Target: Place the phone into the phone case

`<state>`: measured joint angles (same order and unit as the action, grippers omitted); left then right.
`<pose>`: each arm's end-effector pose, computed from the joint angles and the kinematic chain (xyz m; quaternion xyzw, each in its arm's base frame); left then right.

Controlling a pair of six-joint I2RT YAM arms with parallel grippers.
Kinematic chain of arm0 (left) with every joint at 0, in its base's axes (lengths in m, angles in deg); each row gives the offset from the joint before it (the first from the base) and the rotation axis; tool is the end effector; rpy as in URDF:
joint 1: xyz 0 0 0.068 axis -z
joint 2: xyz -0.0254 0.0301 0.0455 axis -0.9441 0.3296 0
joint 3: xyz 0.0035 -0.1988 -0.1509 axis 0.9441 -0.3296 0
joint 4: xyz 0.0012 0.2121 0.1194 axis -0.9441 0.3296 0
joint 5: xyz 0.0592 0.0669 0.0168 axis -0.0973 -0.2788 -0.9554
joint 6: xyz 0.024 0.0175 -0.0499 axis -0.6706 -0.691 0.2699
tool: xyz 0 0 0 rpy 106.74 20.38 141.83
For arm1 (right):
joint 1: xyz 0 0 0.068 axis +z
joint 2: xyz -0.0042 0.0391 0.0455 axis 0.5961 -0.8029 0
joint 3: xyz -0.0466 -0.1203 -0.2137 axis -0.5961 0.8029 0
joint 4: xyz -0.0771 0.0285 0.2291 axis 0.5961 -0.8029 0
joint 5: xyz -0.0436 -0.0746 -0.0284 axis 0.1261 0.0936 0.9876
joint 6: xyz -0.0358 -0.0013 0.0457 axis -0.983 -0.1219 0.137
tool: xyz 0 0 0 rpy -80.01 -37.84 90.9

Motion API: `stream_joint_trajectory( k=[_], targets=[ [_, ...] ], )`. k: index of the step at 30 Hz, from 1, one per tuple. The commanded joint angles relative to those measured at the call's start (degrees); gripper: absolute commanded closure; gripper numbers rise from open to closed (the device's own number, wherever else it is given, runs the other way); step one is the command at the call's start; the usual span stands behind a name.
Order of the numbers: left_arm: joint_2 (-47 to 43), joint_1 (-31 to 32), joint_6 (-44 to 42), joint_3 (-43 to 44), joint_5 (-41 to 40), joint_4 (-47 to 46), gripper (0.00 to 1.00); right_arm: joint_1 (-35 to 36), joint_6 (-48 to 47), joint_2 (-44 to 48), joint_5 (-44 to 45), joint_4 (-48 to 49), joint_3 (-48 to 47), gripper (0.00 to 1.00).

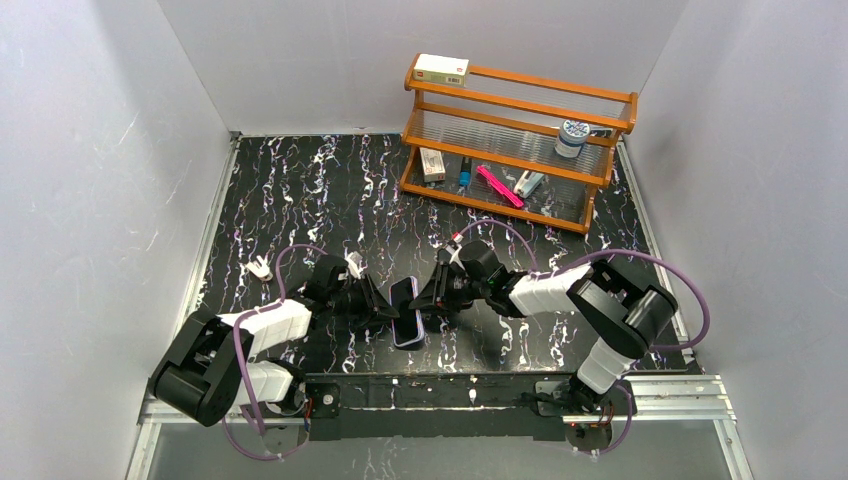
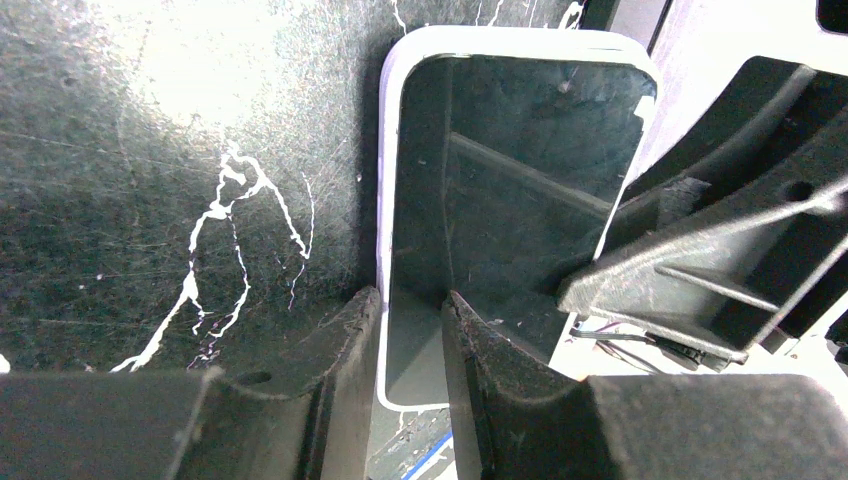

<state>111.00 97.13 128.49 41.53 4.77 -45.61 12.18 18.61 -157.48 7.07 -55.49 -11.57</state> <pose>0.1807 -0.1119 0.1231 -0.0997 0.8820 -0.4293 0.1668 0.1870 0.2372 0.1311 0.0326 0.8564 0.5004 0.1227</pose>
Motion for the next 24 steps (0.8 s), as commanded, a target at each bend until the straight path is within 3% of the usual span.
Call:
stream_joint_trajectory(
  k=[1, 4, 6, 12, 18, 24],
  targets=[
    [0.7, 1.1, -0.2, -0.4, 0.9, 1.2, 0.73, 1.3, 2.0, -0.2, -3.7, 4.4, -5.2, 0.61],
    [0.6, 1.1, -0.1, -0.4, 0.9, 1.3, 0.73, 1.6, 1.7, -0.7, -3.6, 3.1, -5.7, 0.59],
    [0.4, 1.1, 0.0, -0.5, 0.9, 1.2, 0.73, 1.7, 1.7, -1.0, -3.7, 2.5, -5.9, 0.64],
    [-3.4, 1.1, 0.5, 0.7, 1.1, 4.1, 0.69, 1.5, 0.0, 1.7, -1.1, -1.0, -5.7, 0.99],
    [-8.7, 0.7, 1.8, 5.4, 4.8, 6.5, 0.41, -0.1, -4.5, 8.7, 1.6, -6.4, -6.1, 0.99],
    [-11.9, 0.1, 12.3, 5.1, 9.9, -4.2, 0.30, -3.0, -4.8, 17.0, 1.6, -5.9, -3.5, 0.99]
  ],
)
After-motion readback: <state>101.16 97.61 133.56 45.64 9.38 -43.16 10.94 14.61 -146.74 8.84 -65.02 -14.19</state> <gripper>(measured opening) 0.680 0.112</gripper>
